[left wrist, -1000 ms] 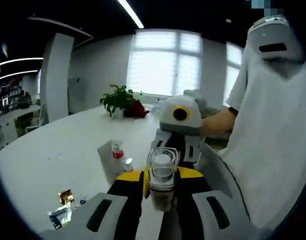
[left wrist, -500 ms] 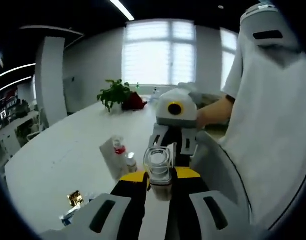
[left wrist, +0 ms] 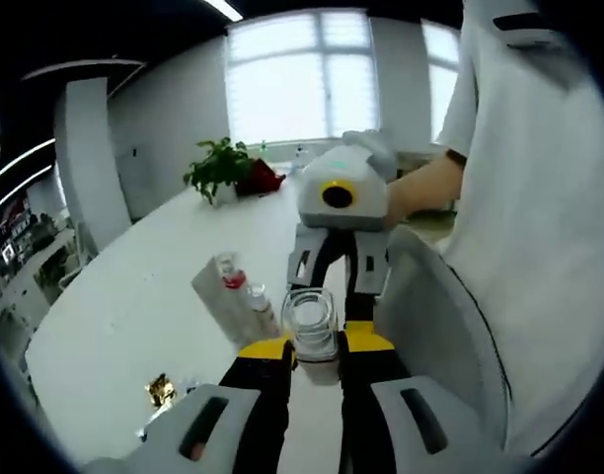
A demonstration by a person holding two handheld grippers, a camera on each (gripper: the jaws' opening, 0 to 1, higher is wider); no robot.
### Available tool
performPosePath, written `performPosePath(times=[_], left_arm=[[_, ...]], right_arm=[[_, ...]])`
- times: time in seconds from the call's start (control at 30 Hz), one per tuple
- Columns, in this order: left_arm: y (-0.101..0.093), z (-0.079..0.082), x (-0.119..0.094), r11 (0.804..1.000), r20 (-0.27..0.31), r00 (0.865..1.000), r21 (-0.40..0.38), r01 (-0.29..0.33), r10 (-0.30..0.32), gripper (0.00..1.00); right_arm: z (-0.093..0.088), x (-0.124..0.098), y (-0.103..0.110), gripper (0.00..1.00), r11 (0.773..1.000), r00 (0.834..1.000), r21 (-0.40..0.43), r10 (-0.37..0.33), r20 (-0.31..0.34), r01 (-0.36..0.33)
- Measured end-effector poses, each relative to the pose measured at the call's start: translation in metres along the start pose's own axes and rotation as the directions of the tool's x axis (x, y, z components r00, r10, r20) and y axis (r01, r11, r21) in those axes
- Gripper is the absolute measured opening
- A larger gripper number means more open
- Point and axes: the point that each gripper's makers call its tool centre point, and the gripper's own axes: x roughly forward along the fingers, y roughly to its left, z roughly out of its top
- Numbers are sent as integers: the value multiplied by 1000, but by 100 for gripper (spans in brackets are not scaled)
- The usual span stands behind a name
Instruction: Arrange the skincare products in the storage area until every visible bottle or jar stands upright without overlapping.
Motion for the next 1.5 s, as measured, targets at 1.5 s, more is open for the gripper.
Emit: performPosePath(times=[1.5], left_arm=[[-39, 48, 48, 987, 167, 974, 67, 144, -153, 18]], right_arm=[[-22, -56, 6, 24, 969, 973, 89, -231, 14, 229]])
